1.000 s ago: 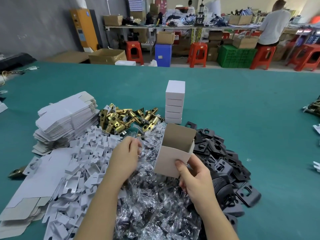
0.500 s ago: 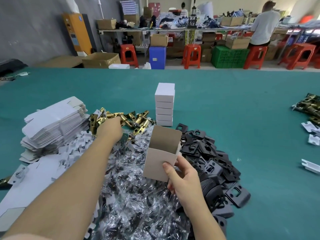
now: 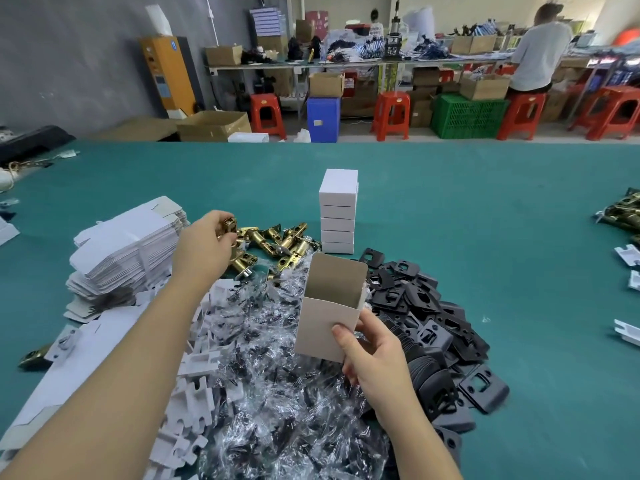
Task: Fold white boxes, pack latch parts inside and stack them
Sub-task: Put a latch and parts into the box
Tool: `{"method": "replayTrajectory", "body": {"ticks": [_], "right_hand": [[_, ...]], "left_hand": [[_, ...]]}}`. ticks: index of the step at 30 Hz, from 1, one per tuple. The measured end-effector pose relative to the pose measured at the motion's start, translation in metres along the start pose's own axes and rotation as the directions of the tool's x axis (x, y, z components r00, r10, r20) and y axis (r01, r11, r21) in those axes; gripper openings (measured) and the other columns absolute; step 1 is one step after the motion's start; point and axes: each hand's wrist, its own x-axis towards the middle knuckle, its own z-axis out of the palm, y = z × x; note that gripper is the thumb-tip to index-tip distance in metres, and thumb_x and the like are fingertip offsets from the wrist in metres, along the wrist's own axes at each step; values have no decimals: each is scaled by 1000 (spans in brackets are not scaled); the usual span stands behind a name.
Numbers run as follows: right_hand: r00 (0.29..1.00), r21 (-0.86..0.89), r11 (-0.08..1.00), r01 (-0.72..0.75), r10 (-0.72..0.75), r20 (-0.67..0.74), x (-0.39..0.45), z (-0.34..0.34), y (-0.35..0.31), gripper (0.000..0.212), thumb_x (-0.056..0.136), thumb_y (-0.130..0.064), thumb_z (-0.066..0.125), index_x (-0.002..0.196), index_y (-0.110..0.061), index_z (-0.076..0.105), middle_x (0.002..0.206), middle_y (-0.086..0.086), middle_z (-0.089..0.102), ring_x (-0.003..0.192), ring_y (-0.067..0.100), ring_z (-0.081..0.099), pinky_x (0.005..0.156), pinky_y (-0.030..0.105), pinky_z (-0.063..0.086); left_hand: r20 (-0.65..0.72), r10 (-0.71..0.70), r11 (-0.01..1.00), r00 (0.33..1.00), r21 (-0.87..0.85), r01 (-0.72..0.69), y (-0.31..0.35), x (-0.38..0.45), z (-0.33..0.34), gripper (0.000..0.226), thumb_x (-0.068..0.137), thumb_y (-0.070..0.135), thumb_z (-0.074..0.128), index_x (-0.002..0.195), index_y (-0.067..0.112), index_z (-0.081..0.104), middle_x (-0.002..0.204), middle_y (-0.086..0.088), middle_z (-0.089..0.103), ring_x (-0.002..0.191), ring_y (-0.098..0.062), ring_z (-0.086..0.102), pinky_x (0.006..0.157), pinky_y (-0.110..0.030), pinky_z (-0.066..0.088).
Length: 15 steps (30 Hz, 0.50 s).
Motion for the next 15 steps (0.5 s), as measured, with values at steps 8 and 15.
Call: {"method": "replayTrajectory", "body": {"ticks": [8,15], "right_hand": [[1000,26,1000,3,-3,3,-2,1,-3,38,95,-30,72,111,-65,65,111,-11,74,74,11,58,59,21,48],[1000,39,999,7,-7,5,-2,0,-2,38,97,-25,70,116,-58,67,112,-14,74,65,2,57,56,19,46]], "left_hand": [[73,438,894,896,66,-443,62,-33,-68,15,92,16,73,106,20,75,88,11,61,66,-7,46,66,-30,38],[23,554,810,832,-245,-533,110,-64,-104,21,86,16,80,103,27,78,72,23,61,55,-8,43,55,-9,33]]}}
